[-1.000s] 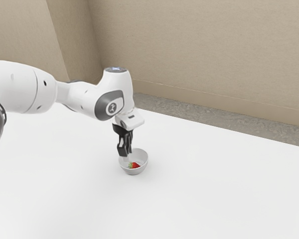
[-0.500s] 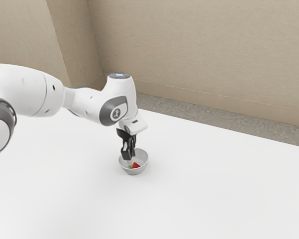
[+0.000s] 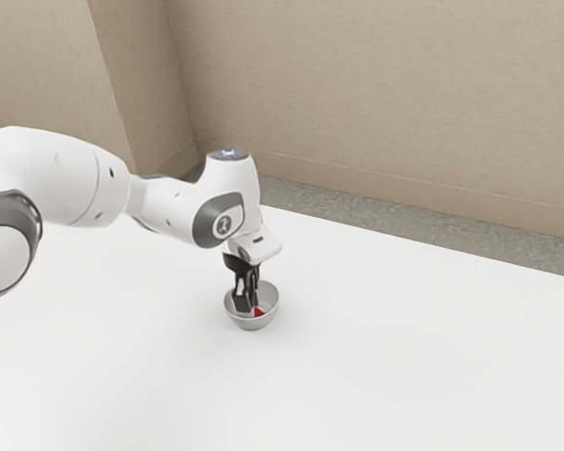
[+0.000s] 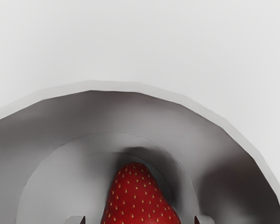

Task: Take strawberry from the bowl

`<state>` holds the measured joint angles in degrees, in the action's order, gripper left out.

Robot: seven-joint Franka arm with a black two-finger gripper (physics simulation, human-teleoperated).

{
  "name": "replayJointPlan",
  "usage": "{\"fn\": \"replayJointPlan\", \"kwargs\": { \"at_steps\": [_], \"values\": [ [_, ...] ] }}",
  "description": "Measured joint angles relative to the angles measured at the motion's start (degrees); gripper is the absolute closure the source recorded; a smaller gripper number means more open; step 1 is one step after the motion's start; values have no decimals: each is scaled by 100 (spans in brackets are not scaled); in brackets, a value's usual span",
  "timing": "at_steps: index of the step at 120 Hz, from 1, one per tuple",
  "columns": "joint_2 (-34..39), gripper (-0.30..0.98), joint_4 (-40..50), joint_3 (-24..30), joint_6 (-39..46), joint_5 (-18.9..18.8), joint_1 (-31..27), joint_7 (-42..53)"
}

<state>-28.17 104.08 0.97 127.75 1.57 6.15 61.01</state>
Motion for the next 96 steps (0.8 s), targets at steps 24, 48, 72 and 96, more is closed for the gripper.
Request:
{"fn": "replayJointPlan", "kwargs": {
  "at_steps": [24,48,72,96],
  "values": [
    [-42,47,0,0,25,10,-4,-44],
    [-13,66,-4,0,69,-22,15,-144],
    [387,73,33,-7,96,-95,45,-281],
    [1322,74,55,-8,-233,-114,295,-386]
  ]
}}
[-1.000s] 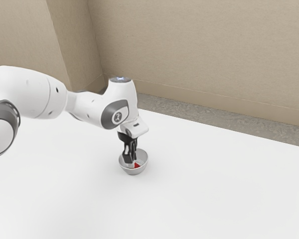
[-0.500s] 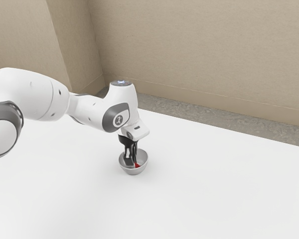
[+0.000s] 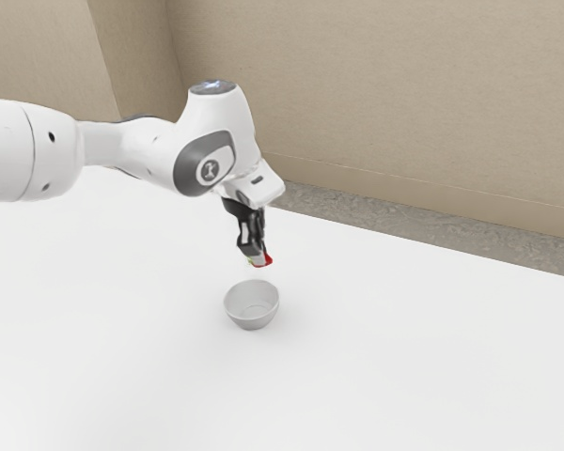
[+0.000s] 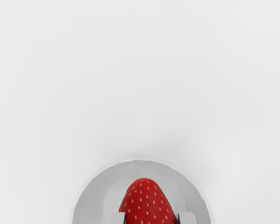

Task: Take strawberry from the bowl

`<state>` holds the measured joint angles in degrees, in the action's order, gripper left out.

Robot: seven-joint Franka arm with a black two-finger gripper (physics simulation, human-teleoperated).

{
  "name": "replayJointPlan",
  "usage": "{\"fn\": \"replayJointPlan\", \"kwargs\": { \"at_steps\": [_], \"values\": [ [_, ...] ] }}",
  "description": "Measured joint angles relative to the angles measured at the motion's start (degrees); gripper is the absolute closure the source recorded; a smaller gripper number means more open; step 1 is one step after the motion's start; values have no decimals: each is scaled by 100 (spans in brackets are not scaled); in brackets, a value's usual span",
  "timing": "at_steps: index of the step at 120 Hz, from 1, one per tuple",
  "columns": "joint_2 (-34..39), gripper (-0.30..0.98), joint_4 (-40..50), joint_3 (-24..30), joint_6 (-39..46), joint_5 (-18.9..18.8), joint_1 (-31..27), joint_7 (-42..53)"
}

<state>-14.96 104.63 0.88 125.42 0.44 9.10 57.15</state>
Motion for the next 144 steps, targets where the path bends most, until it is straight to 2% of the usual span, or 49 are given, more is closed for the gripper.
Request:
{"fn": "replayJointPlan", "kwargs": {
  "at_steps": [15,26,44,72,101,144],
  "values": [
    [442,75,9,0,-249,-13,170,-67],
    [746,75,9,2,-416,-25,507,-127],
    [768,75,2,133,-573,-32,988,-252],
    [-206,76,-430,338,-655,-16,1261,-449],
    [-1470,76,-1442,359,-640,-12,1325,-604],
    [-2195,76,-1645,404,-383,163,1278,-748]
  ]
}}
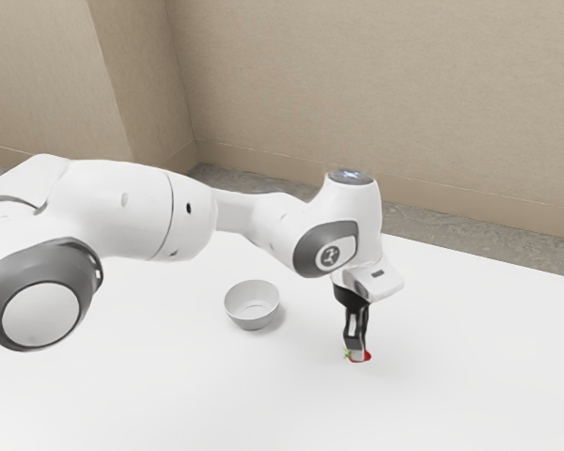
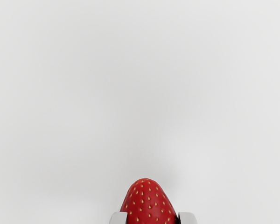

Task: Take strawberry from the bowl

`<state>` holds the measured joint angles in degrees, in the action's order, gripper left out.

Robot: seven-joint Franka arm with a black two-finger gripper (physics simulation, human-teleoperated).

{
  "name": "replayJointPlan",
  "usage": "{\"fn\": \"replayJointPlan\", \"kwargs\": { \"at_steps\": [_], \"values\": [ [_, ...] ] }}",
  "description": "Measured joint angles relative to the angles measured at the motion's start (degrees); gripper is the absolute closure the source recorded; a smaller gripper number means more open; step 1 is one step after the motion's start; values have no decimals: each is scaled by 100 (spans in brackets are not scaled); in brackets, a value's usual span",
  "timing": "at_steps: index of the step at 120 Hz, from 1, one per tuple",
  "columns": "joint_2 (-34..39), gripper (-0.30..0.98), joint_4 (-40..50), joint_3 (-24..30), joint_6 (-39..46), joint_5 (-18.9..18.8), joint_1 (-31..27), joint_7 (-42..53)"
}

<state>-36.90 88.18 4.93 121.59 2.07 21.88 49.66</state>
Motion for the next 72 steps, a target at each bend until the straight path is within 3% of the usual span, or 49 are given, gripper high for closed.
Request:
{"fn": "replayJointPlan", "kwargs": {
  "at_steps": [6,30,46,56,72],
  "values": [
    [-44,74,-4,0,27,31,0,-15],
    [-96,36,-9,-1,13,224,-17,1],
    [-29,19,4,-11,-17,284,-17,25],
    [521,13,123,-58,-240,279,-19,3],
    [2039,7,689,-325,-954,167,-29,-120]
  ]
}}
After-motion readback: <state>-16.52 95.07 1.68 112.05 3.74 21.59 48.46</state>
